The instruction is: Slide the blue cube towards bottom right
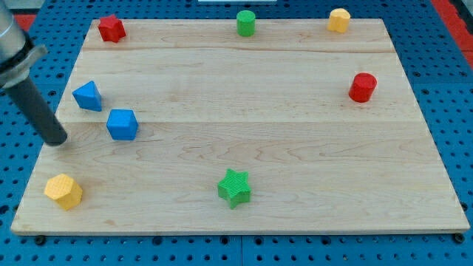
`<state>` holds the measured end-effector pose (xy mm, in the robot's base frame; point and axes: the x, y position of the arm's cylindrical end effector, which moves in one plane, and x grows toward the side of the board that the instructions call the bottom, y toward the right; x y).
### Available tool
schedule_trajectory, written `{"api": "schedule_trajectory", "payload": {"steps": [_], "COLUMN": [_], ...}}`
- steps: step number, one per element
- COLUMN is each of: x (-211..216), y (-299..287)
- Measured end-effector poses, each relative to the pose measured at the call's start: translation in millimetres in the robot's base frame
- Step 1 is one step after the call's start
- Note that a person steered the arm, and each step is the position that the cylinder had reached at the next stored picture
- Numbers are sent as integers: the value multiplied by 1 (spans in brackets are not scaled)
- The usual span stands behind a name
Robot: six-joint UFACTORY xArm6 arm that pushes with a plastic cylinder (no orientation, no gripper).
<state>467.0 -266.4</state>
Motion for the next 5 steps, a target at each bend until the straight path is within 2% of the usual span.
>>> {"api": "schedule_trajectory", "payload": {"steps": [1, 5], "x": [-13, -13], "y": [49, 243]}}
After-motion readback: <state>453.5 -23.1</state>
